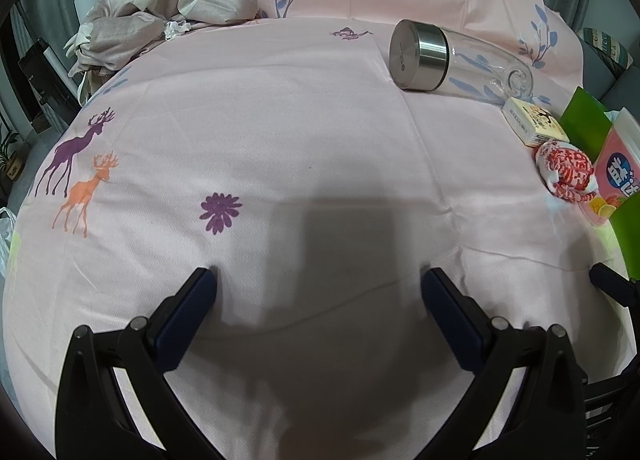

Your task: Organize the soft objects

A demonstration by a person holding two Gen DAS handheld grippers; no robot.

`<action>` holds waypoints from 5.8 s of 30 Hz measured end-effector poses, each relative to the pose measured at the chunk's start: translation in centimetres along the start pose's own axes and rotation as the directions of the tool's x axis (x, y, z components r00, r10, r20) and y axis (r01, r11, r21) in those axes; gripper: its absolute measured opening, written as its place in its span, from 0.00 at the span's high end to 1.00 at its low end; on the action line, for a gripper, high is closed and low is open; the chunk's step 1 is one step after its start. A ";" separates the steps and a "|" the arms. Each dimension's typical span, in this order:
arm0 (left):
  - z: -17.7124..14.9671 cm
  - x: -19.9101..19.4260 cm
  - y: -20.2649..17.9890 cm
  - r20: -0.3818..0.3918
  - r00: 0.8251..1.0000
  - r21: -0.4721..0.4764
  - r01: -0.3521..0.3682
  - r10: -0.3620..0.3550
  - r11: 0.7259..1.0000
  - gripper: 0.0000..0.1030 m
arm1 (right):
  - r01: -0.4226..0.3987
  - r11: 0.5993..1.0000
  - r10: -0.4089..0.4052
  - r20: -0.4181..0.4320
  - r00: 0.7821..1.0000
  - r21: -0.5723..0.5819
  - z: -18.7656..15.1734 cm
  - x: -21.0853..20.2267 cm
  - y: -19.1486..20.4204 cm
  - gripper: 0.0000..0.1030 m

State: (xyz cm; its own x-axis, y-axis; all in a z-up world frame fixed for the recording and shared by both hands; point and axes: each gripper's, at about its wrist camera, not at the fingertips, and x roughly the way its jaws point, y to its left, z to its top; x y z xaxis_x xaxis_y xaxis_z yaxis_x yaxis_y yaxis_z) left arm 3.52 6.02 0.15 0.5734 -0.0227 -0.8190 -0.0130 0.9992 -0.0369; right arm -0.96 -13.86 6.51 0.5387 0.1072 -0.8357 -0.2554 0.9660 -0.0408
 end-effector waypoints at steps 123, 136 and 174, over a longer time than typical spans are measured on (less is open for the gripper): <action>11.7 7.2 -12.1 -0.106 0.828 -0.324 0.495 -0.551 0.806 0.73 | 0.004 0.999 -0.032 -0.691 0.722 -0.042 19.9 16.1 -7.2 0.23; 13.3 -0.8 -11.6 0.034 0.864 -0.212 0.497 -0.502 0.841 0.77 | -0.081 0.997 0.074 -0.533 0.843 0.012 20.7 7.7 -7.9 0.27; 12.4 -10.7 -19.3 0.063 0.840 0.006 0.539 -0.539 0.842 0.18 | -0.060 0.900 0.087 -0.042 0.995 0.431 13.0 -11.8 -25.3 0.12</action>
State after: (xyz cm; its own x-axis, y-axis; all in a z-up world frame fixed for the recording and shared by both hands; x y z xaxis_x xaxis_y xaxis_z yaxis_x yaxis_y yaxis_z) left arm 7.78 -12.64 16.77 0.5403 -0.5552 -0.6323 0.3029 0.8294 -0.4694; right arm 9.60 -36.53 24.50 0.4802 0.1804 -0.8584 0.0835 0.9648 0.2495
